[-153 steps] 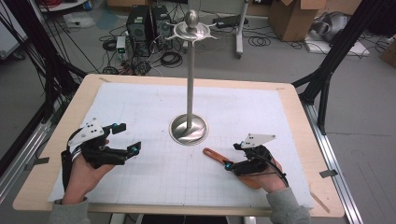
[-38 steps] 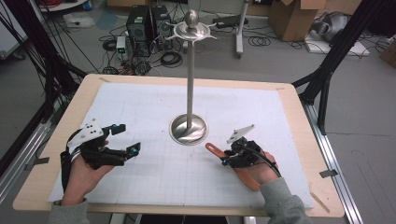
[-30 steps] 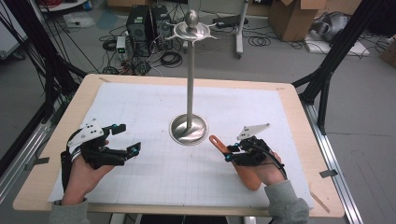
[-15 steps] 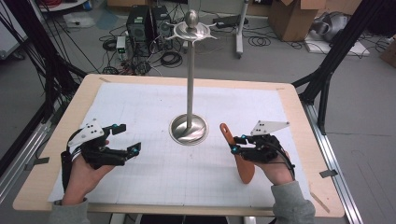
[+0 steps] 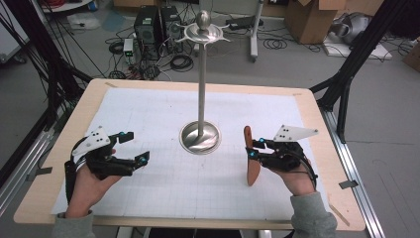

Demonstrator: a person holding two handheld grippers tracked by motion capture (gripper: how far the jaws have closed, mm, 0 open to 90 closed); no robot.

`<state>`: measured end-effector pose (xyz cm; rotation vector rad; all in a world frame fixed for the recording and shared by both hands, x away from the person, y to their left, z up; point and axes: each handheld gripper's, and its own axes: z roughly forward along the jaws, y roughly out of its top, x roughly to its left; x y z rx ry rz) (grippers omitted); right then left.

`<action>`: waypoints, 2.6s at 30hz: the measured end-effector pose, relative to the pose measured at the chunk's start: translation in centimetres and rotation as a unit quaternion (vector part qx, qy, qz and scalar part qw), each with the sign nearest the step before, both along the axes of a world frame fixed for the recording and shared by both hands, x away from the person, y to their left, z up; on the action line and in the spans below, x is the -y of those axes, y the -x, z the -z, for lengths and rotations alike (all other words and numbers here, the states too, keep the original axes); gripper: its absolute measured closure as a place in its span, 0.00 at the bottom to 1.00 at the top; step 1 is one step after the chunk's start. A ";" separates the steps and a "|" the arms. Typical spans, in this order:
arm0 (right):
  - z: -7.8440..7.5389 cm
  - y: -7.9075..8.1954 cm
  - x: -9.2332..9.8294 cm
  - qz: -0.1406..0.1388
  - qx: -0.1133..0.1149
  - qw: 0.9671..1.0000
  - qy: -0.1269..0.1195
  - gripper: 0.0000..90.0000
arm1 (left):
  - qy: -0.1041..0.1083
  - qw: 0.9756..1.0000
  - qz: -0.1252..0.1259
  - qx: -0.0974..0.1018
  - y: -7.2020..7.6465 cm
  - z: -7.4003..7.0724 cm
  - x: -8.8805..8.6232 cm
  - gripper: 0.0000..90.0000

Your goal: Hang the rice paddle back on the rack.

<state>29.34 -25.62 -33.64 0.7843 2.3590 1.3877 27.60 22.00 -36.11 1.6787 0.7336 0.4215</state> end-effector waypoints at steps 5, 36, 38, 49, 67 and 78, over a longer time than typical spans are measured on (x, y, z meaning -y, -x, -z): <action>-0.1 0.0 0.0 0.003 0.006 1.000 -0.001 0.72 | -0.001 1.000 0.000 0.001 0.0 0.0 -0.1 0.09; -5.1 -1.8 -0.5 0.011 0.028 0.998 -0.062 0.72 | 0.010 1.000 0.006 0.000 0.1 -0.1 -0.1 0.09; -5.6 -2.2 -0.5 0.010 0.030 0.998 -0.063 0.72 | 0.009 1.000 0.006 0.000 0.0 -0.1 -0.1 0.09; -8.0 -4.0 -0.7 0.013 0.035 0.997 -0.067 0.72 | 0.011 1.000 0.008 -0.001 0.0 0.0 -0.1 0.09; -12.0 -6.2 -2.0 0.004 0.055 0.996 -0.072 0.72 | 0.016 1.000 0.003 -0.004 0.0 0.1 -0.6 0.09; -14.0 -7.4 -2.2 0.003 0.062 0.995 -0.076 0.72 | 0.016 1.000 0.001 -0.003 0.1 0.1 -0.7 0.09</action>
